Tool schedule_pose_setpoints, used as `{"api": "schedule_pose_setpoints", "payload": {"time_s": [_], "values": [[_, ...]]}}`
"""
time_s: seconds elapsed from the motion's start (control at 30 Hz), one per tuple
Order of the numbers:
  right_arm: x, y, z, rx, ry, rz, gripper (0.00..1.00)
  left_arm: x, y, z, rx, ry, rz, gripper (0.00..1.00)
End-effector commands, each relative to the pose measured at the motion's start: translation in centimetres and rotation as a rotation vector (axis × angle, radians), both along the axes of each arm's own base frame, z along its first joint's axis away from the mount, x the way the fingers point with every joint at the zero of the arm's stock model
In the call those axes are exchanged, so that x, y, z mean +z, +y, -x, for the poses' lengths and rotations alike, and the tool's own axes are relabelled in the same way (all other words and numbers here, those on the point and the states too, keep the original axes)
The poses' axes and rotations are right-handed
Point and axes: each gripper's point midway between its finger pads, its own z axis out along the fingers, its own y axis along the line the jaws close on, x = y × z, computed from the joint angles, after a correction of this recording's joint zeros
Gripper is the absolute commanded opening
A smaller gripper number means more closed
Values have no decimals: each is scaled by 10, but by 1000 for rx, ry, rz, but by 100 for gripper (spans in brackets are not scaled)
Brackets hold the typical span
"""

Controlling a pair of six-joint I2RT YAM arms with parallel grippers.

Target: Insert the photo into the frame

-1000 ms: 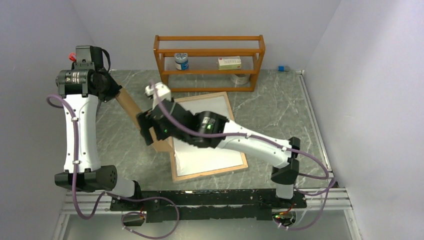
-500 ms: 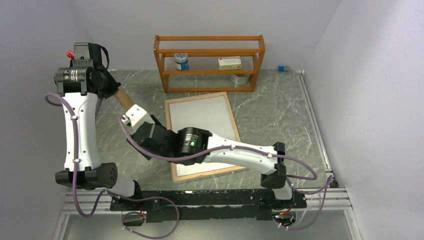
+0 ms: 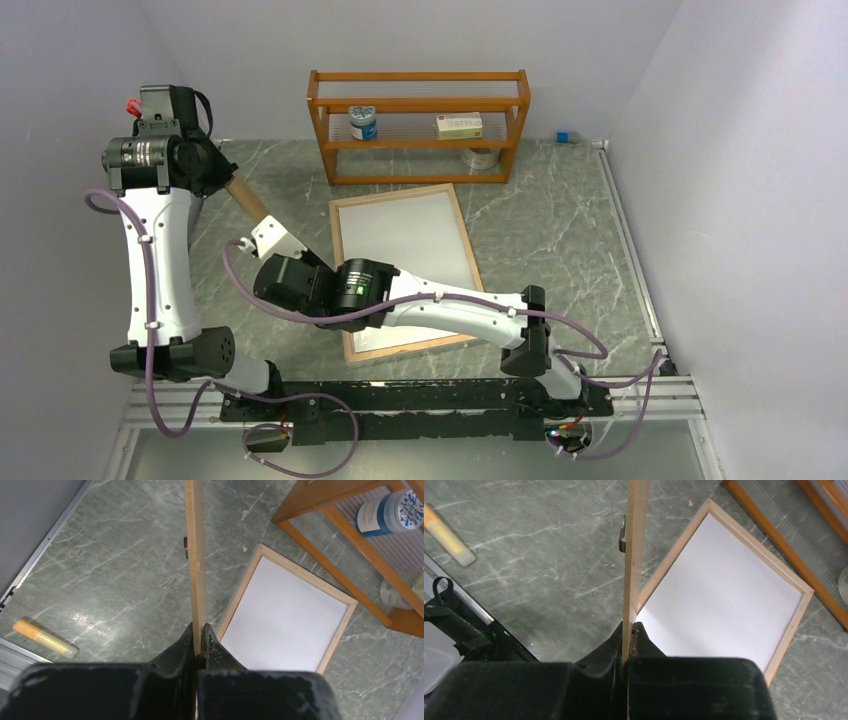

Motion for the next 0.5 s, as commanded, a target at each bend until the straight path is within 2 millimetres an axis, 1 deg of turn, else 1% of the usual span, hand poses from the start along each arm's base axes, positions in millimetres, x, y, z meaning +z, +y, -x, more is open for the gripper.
{"api": "schedule_pose_setpoints", "payload": {"time_s": [0.0,0.07,0.13,0.23,0.27,0.3,0.33,0.47], "values": [[46,-2,-1,-1,-60,-125,0,35,-23,3,-87,-154,61,14],[55,-8,0,7,-71,-155,0,40,-28,2,-112,-183,72,47],[65,-12,2,37,-78,-206,0,44,-33,1,-138,-217,85,69],[83,-18,0,88,-38,-324,0,47,-35,0,-153,-246,93,90],[86,-21,-1,103,-10,-356,0,48,-36,0,-152,-253,93,93],[94,-27,-4,114,9,-393,0,49,-36,-1,-153,-259,93,94],[94,-31,-7,125,33,-413,0,51,-38,-1,-163,-268,99,94],[105,-44,-12,183,135,-527,0,61,-44,-2,-190,-306,120,94]]}}
